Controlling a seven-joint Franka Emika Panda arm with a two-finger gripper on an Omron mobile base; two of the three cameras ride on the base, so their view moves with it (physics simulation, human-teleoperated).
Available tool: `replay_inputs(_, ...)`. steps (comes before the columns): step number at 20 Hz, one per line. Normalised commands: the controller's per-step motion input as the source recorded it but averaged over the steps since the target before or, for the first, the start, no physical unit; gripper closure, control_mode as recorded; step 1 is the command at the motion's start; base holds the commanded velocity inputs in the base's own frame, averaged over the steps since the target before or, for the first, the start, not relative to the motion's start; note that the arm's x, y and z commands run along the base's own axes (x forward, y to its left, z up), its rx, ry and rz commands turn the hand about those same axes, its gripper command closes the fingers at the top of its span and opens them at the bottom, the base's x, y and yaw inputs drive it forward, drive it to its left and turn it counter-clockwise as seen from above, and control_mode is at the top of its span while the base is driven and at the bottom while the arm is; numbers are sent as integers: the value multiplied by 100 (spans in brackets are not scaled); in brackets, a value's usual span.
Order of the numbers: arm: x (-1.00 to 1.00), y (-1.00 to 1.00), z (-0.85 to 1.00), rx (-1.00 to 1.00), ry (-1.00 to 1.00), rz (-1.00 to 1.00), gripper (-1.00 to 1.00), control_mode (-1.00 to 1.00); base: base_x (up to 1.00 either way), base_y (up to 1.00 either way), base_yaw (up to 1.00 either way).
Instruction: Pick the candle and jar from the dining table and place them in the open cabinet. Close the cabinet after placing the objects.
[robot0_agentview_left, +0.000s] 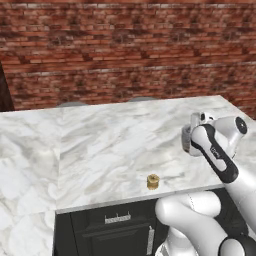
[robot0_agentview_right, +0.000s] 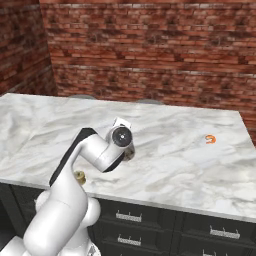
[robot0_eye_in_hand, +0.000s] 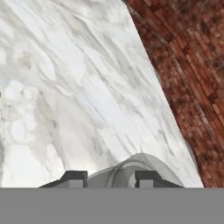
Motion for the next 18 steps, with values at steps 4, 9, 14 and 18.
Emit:
replay_inputs(4,-13,28,19,0,-2,14,100,-100,0,0,0)
replay_inputs(9,-21,38,12,0,0,10,100,-100,0,0,0)
replay_inputs(14,-16,68,18,0,0,9,100,-100,0,0,0)
replay_inputs(18,-11,66,19,0,0,11,100,-100,0,0,0)
